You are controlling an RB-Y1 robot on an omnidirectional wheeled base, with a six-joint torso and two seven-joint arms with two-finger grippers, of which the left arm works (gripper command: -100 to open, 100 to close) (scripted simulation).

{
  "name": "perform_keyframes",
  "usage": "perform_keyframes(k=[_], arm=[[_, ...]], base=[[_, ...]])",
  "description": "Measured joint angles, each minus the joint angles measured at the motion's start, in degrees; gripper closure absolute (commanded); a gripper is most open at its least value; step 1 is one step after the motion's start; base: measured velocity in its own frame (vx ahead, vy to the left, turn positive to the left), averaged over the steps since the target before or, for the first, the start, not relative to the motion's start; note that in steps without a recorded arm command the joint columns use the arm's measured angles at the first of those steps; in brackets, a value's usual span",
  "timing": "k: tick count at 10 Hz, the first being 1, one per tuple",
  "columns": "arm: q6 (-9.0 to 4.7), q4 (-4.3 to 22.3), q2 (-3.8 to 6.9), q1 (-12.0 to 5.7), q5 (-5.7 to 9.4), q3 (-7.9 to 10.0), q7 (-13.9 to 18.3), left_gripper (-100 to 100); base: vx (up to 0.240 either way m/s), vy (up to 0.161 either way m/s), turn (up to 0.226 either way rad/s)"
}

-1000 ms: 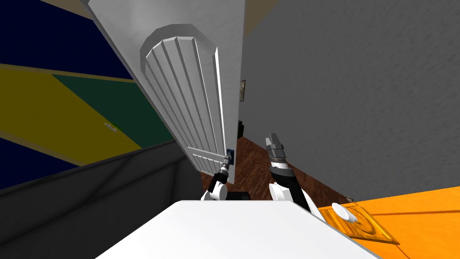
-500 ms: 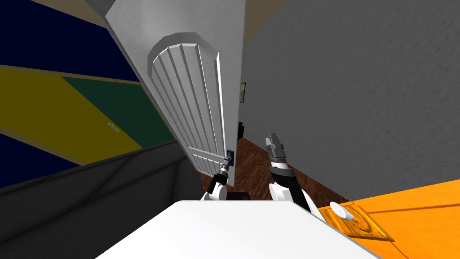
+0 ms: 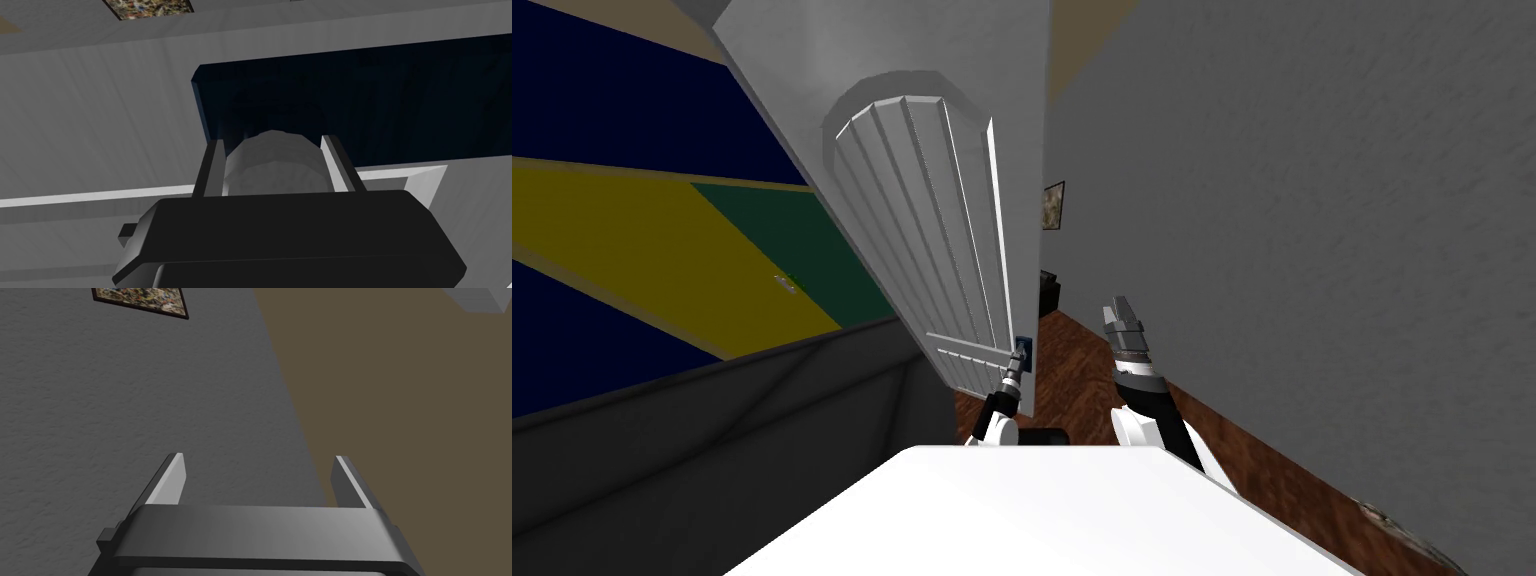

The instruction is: Push the door open

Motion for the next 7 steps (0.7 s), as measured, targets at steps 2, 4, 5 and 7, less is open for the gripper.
perform_keyframes(k=[2, 4, 5, 7], arm=[[-0.76, -0.4, -1.13, 0.92, 0.62, -0.03, -1.6, 100], [-1.21, -0.8, -2.97, 2.07, 1.32, 0.22, -3.4, 100], [-1.36, -1.0, -3.82, 2.55, 1.63, 0.46, -4.0, 100], [-1.76, -0.7, -3.43, 2.08, 1.75, 0.5, -4.1, 100]], base=[[0.188, -0.111, 0.119], [0.17, -0.124, 0.107], [0.073, -0.06, 0.031], [0.157, -0.009, 0.035]])
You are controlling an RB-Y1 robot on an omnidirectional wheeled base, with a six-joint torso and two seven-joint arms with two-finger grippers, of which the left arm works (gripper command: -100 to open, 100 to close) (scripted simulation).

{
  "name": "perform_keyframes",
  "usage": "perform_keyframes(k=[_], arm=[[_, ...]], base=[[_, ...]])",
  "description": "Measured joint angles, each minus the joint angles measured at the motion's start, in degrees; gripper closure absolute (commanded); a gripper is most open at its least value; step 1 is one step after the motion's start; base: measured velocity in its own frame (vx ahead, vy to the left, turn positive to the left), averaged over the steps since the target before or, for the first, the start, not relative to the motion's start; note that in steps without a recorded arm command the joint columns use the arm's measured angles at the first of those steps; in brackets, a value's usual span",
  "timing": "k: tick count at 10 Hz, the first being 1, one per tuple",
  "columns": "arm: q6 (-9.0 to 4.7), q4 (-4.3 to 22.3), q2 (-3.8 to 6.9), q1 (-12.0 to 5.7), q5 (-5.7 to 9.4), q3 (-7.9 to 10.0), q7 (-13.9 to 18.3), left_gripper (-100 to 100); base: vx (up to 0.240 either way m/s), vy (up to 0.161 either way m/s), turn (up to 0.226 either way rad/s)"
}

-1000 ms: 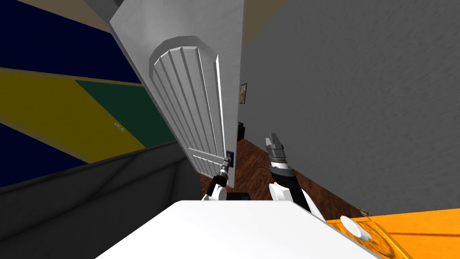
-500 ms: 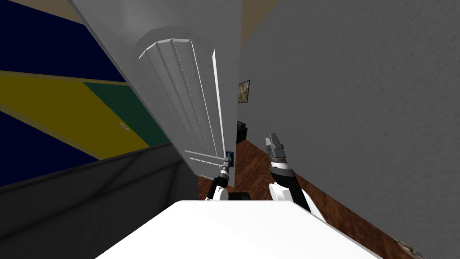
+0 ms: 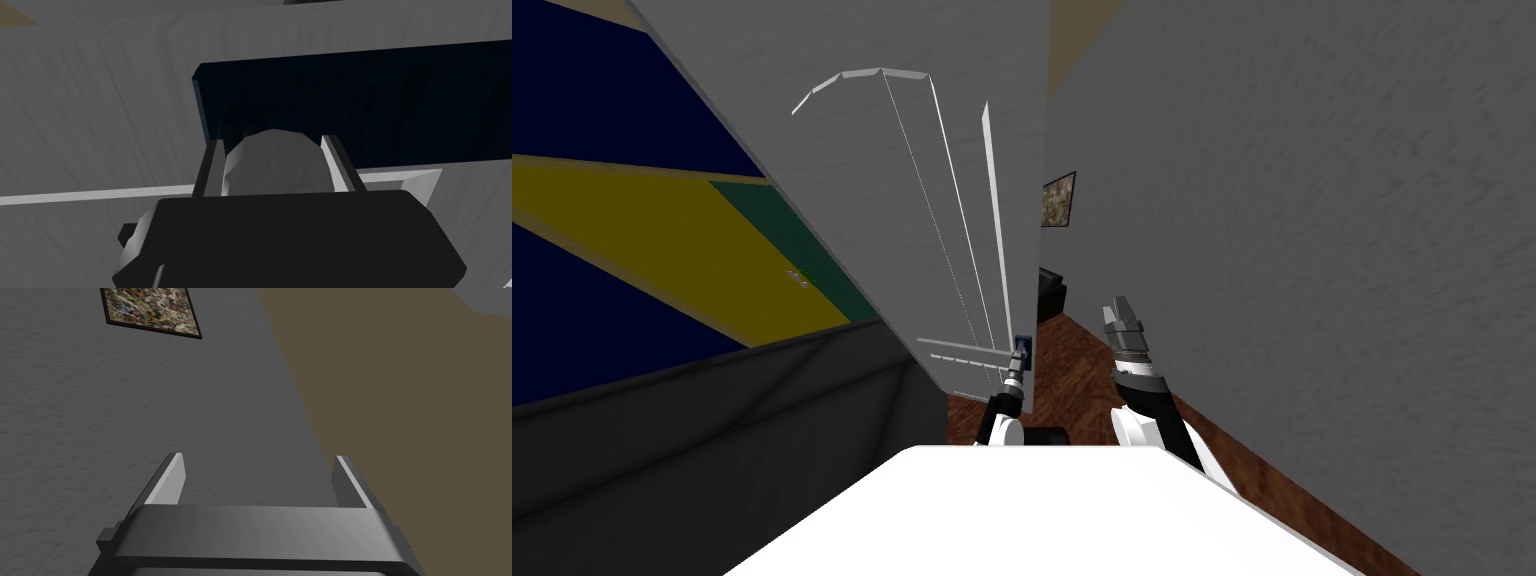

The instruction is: Push the door open

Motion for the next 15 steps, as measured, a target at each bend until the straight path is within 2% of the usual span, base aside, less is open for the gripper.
perform_keyframes(k=[2, 3, 5, 6, 9, 15], arm=[[0.22, -0.2, 1.5, 0.3, 0.42, 0.35, -0.3, 100], [-0.25, 0.1, 1.69, 0.29, 0.5, 0.56, -0.3, 100], [0.08, -1.2, 2.29, 0.73, 1.12, 2.19, -0.9, 100], [-0.34, -1.0, 2.12, 0.61, 1.38, 3.14, -1.2, -100], [-0.32, 0.7, 3.65, -1.24, -0.27, 2.48, 1.4, -100], [-0.45, 4.6, 5.76, -5.3, -3.92, 0.94, 7.5, -100]], base=[[0.158, -0.045, 0.054], [0.13, -0.077, 0.041], [0.159, -0.095, 0.126], [0.11, -0.004, 0.207], [-0.001, 0.092, 0.114], [0.02, 0.065, 0.129]])
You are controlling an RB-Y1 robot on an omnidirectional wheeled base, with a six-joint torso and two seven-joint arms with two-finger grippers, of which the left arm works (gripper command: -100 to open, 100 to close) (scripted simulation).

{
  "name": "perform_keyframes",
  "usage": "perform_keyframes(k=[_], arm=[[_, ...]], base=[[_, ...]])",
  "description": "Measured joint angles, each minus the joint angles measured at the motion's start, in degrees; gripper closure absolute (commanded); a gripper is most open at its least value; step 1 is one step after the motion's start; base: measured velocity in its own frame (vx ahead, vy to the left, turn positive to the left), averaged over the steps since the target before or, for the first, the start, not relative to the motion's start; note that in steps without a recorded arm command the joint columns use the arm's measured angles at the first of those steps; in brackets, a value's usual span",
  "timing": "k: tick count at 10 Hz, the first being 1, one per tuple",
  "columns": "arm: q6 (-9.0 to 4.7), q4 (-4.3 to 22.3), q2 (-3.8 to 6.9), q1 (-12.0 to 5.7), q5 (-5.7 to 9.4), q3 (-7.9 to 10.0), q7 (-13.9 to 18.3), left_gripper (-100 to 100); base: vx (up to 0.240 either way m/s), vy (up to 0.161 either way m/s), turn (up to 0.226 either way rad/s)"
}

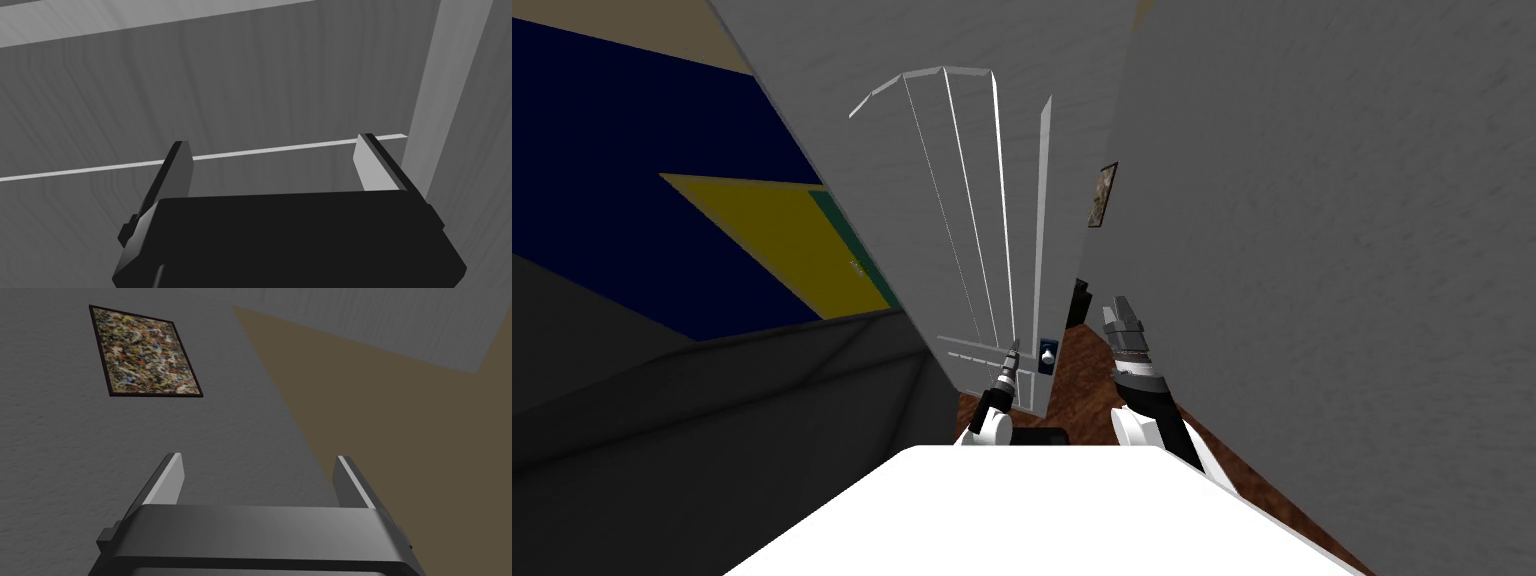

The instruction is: Push the door open

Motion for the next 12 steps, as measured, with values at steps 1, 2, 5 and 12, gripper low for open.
perform_keyframes(k=[1, 2, 5, 12], arm=[[0.11, 0.5, 0.26, -0.65, -0.57, -0.19, 0.9, -100], [0.12, 1.2, 0.43, -1.34, -1.13, -0.42, 1.9, -100], [0.06, 2.8, 1.03, -3.01, -2.88, -1.21, 4.7, -100], [0.09, 7.6, 1.83, -7.99, -7.26, -2.99, 11.9, -100]], base=[[0.025, 0.051, 0.099], [0.021, 0.053, 0.145], [0.019, 0.054, 0.116], [0.014, 0.036, 0.122]])
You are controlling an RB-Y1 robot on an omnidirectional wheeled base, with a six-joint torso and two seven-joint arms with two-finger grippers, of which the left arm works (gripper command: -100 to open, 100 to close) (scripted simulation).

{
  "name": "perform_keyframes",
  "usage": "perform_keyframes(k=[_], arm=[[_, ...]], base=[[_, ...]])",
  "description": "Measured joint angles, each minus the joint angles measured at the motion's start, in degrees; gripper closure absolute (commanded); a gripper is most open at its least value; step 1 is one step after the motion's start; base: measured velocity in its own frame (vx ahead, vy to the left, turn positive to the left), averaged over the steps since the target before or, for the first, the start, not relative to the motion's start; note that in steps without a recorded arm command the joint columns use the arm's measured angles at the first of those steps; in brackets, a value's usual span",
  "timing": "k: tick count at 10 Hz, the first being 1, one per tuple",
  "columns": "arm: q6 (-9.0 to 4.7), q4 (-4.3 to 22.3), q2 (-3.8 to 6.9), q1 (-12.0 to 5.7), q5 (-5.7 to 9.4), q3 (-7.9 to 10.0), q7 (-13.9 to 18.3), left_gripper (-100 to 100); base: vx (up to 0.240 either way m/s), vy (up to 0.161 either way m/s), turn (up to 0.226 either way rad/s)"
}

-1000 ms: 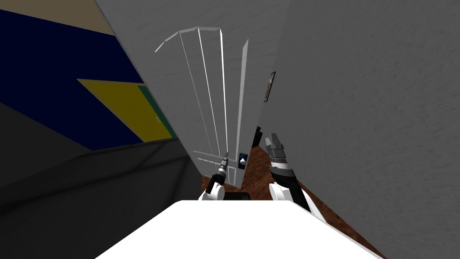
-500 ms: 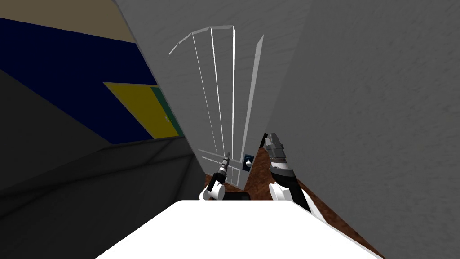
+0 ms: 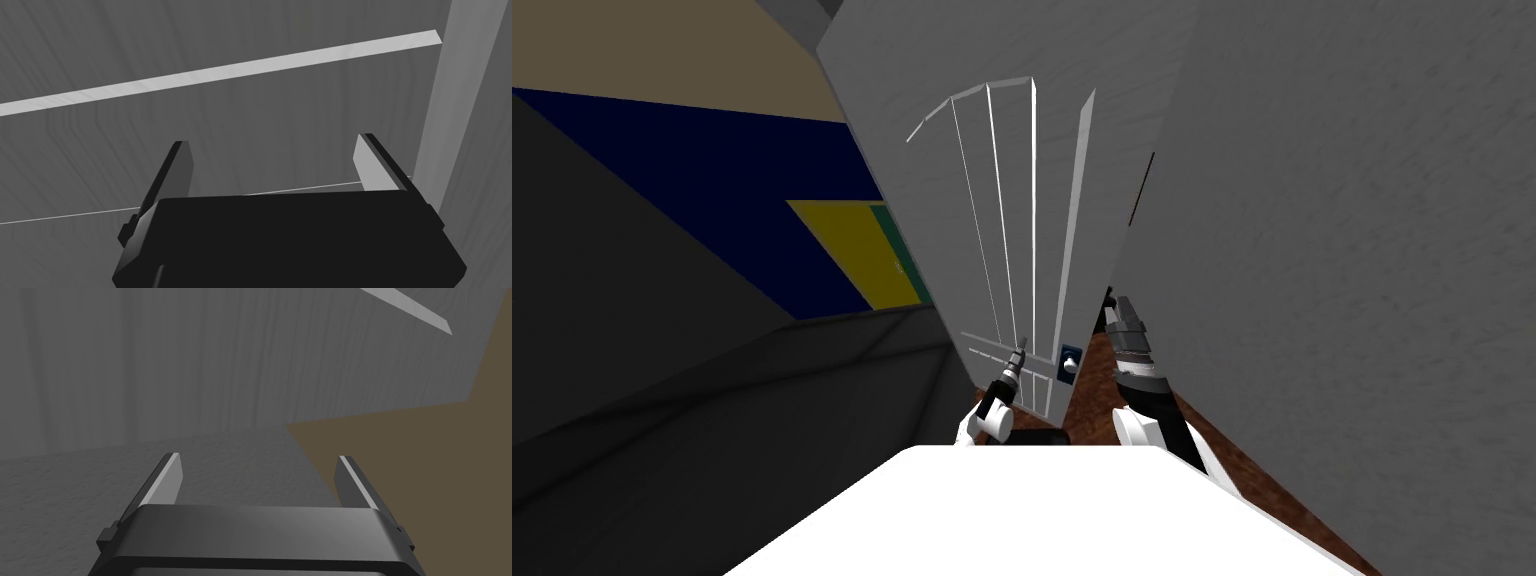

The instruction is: Push the door open

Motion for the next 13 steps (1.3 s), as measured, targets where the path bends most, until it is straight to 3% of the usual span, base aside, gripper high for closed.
perform_keyframes(k=[7, 13], arm=[[-0.15, 4.6, 0.54, -4.82, -4.41, -1.9, 7.5, -100], [-0.22, 7.1, 0.39, -7.37, -6.72, -2.86, 11.3, -100]], base=[[0.002, 0.019, 0.109], [-0.002, 0.009, 0.057]])
